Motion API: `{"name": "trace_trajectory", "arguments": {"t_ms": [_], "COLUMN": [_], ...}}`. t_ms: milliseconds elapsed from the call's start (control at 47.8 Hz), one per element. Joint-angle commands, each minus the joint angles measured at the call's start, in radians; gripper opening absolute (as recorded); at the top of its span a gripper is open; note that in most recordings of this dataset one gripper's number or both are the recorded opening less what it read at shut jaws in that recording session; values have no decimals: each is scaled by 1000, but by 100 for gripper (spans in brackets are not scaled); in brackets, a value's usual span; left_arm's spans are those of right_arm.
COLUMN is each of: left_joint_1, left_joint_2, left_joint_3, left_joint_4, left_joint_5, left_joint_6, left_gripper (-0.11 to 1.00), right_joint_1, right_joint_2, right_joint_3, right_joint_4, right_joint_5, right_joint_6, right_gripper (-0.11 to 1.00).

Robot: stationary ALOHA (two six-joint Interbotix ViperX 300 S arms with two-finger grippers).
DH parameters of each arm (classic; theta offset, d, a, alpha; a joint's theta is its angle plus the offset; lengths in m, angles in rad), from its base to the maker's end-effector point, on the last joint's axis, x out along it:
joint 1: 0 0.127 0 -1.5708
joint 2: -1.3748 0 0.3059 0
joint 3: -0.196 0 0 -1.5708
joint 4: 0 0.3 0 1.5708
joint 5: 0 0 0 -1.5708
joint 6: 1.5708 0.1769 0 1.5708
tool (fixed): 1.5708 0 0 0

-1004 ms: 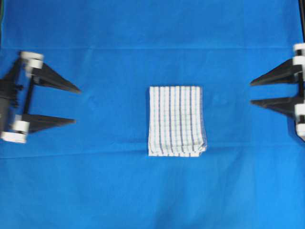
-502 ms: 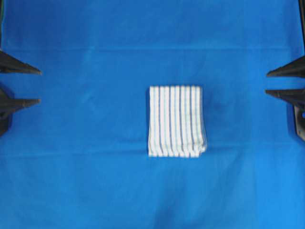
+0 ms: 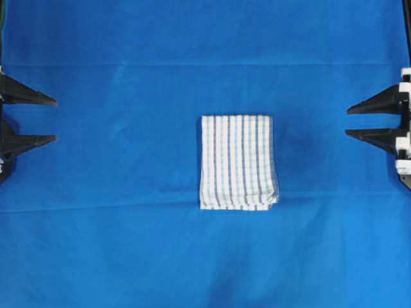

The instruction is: Fold the blue towel.

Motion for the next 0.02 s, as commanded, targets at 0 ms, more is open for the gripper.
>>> {"name": "trace_trajectory", "arguments": {"t_ms": [0], "left_joint_1": [2], "left_joint_2": [12], "left_joint_3": [-9], "left_joint_4": [-2], "left_joint_5": [-5], "left_joint_6": [-2], "left_gripper": [68], "right_joint_1": [-3], "right_joint_2": [17], "right_joint_3": [-12], "right_joint_4": [3], "right_joint_5": [-18], "right_joint_6": [2], "right_gripper": [53]}}
